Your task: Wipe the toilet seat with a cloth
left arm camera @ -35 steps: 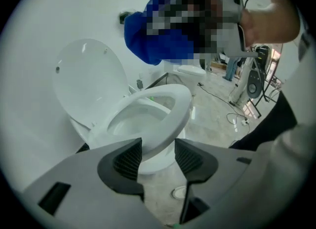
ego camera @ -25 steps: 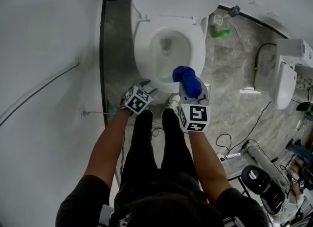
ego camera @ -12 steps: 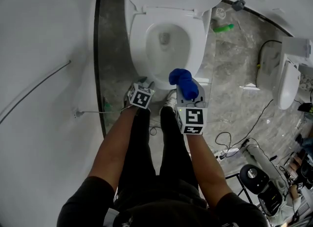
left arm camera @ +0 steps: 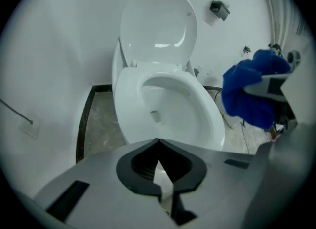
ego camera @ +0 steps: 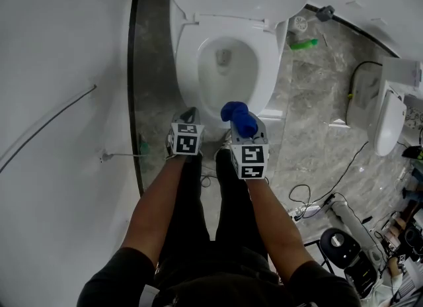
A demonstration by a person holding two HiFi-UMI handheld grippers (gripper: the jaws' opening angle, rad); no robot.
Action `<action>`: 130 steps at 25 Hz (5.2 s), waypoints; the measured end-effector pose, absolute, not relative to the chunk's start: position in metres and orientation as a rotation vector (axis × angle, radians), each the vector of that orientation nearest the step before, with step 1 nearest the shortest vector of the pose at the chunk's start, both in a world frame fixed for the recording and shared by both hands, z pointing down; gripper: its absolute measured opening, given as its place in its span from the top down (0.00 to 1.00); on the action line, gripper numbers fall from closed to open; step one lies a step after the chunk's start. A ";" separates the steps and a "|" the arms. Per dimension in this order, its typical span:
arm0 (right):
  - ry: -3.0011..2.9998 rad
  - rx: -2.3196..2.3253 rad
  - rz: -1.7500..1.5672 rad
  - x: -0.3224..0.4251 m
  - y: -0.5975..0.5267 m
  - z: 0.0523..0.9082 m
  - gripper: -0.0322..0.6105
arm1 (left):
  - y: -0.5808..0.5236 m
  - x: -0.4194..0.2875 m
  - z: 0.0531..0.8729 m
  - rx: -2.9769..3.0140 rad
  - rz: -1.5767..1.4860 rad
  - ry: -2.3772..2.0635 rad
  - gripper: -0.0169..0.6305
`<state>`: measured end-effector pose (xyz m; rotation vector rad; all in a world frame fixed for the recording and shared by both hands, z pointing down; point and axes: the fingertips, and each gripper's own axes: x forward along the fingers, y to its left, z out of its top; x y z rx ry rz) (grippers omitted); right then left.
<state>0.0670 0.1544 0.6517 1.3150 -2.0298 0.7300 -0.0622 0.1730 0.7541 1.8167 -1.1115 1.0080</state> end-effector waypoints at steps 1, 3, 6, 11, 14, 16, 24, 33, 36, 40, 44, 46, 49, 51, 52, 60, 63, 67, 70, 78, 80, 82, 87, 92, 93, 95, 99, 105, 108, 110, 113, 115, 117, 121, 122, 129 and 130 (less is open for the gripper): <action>-2.037 1.298 0.728 0.063 0.149 0.655 0.80 | 0.164 -0.065 0.747 1.835 0.994 -1.141 0.96; -2.063 1.274 0.728 0.055 0.132 0.662 0.80 | 0.142 -0.071 0.733 1.850 0.940 -1.199 0.96; -2.100 1.233 0.733 0.040 0.102 0.674 0.80 | 0.103 -0.080 0.719 1.842 0.853 -1.266 0.96; -2.124 1.181 0.669 0.016 0.042 0.700 0.80 | 0.040 -0.081 0.708 1.886 0.738 -1.318 0.96; -2.125 1.117 0.620 -0.002 0.009 0.716 0.80 | 0.010 -0.083 0.704 1.930 0.712 -1.332 0.96; -2.124 1.095 0.603 -0.013 -0.015 0.726 0.80 | -0.010 -0.089 0.705 1.941 0.709 -1.346 0.96; -2.107 1.062 0.571 -0.042 -0.086 0.747 0.80 | -0.062 -0.100 0.718 1.919 0.739 -1.343 0.96; -2.041 1.076 0.572 -0.025 -0.104 0.771 0.80 | -0.063 -0.087 0.728 1.871 0.702 -1.336 0.96; -2.028 1.134 0.628 -0.007 -0.108 0.771 0.80 | -0.065 -0.078 0.729 1.884 0.714 -1.329 0.96; -1.997 1.204 0.693 0.024 -0.110 0.771 0.80 | -0.061 -0.060 0.725 1.898 0.705 -1.318 0.96; -1.942 1.275 0.744 0.056 -0.109 0.776 0.80 | -0.051 -0.041 0.729 1.884 0.685 -1.266 0.96; -1.924 1.306 0.761 0.074 -0.109 0.775 0.80 | -0.048 -0.029 0.731 1.884 0.690 -1.247 0.96; -1.889 1.350 0.780 0.104 -0.105 0.774 0.80 | -0.044 -0.011 0.731 1.901 0.705 -1.225 0.96; -1.856 1.383 0.785 0.126 -0.100 0.776 0.80 | -0.042 0.002 0.731 1.910 0.709 -1.212 0.96; -1.841 1.395 0.788 0.136 -0.097 0.776 0.80 | -0.041 0.008 0.731 1.915 0.710 -1.204 0.96; -1.791 1.440 0.817 0.191 -0.066 0.779 0.80 | -0.032 0.052 0.733 1.935 0.726 -1.158 0.96; -1.784 1.433 0.847 0.201 -0.047 0.781 0.80 | -0.020 0.069 0.739 1.929 0.742 -1.134 0.96; -1.786 1.420 0.866 0.207 -0.018 0.785 0.80 | 0.002 0.085 0.749 1.918 0.764 -1.087 0.96; -1.804 1.397 0.862 0.201 0.008 0.786 0.80 | 0.020 0.085 0.751 1.890 0.746 -1.080 0.96; -1.843 1.328 0.860 0.183 0.075 0.787 0.80 | 0.089 0.072 0.761 1.794 0.785 -1.058 0.96; -1.853 1.289 0.853 0.176 0.092 0.788 0.80 | 0.102 0.068 0.762 1.789 0.793 -1.054 0.96; -1.856 1.269 0.861 0.170 0.110 0.789 0.80 | 0.114 0.064 0.762 1.778 0.789 -1.057 0.96; -1.845 1.241 0.889 0.154 0.153 0.789 0.80 | 0.141 0.055 0.759 1.762 0.784 -1.055 0.96; -1.834 1.207 0.910 0.127 0.192 0.789 0.80 | 0.157 0.032 0.764 1.732 0.791 -1.062 0.96; -1.832 1.206 0.919 0.121 0.198 0.789 0.80 | 0.158 0.026 0.764 1.733 0.793 -1.066 0.96; -1.828 1.202 0.939 0.110 0.211 0.789 0.80 | 0.160 0.013 0.764 1.730 0.794 -1.076 0.96; -1.817 1.178 0.979 0.083 0.226 0.791 0.80 | 0.162 -0.020 0.765 1.693 0.774 -1.115 0.96; -1.788 1.126 1.010 0.045 0.235 0.795 0.80 | 0.156 -0.072 0.757 1.650 0.711 -1.189 0.96; -1.800 1.095 0.983 0.028 0.232 0.795 0.80 | 0.152 -0.094 0.760 1.656 0.729 -1.216 0.96; -1.817 1.071 0.963 0.017 0.228 0.794 0.80 | 0.150 -0.106 0.763 1.671 0.754 -1.224 0.96; -1.840 1.025 0.942 -0.007 0.219 0.795 0.80 | 0.148 -0.122 0.767 1.681 0.782 -1.232 0.96; -1.856 1.025 0.935 -0.025 0.205 0.795 0.80 | 0.146 -0.132 0.770 1.678 0.785 -1.233 0.96; -1.851 1.041 0.954 -0.038 0.194 0.796 0.80 | 0.143 -0.140 0.771 1.680 0.783 -1.234 0.96; -1.856 1.076 0.975 -0.055 0.164 0.794 0.80 | 0.128 -0.151 0.768 1.710 0.785 -1.237 0.96; -1.860 1.078 0.970 -0.057 0.156 0.794 0.80 | 0.123 -0.152 0.767 1.718 0.786 -1.238 0.96; -1.906 1.101 0.913 -0.072 0.089 0.793 0.80 | 0.082 -0.153 0.762 1.781 0.765 -1.233 0.96; -1.914 1.106 0.902 -0.072 0.077 0.793 0.80 | 0.077 -0.153 0.760 1.787 0.765 -1.232 0.96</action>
